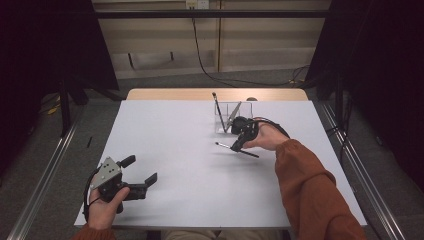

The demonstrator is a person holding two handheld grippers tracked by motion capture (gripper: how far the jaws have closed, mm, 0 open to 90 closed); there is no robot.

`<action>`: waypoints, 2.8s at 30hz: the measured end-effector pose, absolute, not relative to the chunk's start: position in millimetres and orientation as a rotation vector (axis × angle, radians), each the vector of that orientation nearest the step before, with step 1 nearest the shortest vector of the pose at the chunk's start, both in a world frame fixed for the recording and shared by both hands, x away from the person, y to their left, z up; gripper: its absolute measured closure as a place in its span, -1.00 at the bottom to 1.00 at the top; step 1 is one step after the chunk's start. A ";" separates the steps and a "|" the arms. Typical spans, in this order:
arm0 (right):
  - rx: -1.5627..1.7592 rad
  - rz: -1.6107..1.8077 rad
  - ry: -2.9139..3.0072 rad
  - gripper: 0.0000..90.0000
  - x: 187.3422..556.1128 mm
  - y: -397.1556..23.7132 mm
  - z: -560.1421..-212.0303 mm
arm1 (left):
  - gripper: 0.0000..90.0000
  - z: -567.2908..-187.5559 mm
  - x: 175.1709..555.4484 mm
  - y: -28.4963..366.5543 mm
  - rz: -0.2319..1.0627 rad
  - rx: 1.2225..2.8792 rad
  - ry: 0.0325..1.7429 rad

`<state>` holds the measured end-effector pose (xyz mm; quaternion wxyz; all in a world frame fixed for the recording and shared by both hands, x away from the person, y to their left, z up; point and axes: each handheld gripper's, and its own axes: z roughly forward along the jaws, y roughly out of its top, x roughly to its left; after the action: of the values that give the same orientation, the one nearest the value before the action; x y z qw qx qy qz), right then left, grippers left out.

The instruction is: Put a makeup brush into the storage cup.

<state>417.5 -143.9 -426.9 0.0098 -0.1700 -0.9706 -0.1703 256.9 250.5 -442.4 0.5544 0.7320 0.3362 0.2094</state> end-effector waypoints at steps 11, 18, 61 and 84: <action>-0.616 -0.714 -3.013 0.89 413.6 -148.1 -414.7 | -0.95 -442.4 256.8 250.9 0.496 1.729 0.794; -0.654 -0.877 -2.969 0.89 408.1 -155.9 -411.6 | -0.95 -442.4 256.7 250.2 0.493 1.732 0.792; -0.939 -1.736 -2.645 0.89 389.8 -184.6 -400.1 | -0.95 -442.4 256.9 251.0 0.493 1.725 0.797; -1.015 -2.058 -2.511 0.88 387.9 -186.5 -390.8 | -0.95 -442.2 257.0 251.0 0.495 1.725 0.798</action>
<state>387.9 -186.5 -390.8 -0.1298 -0.2959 -0.7319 -0.5999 257.0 251.0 -442.2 0.5553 0.7306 0.3378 0.2094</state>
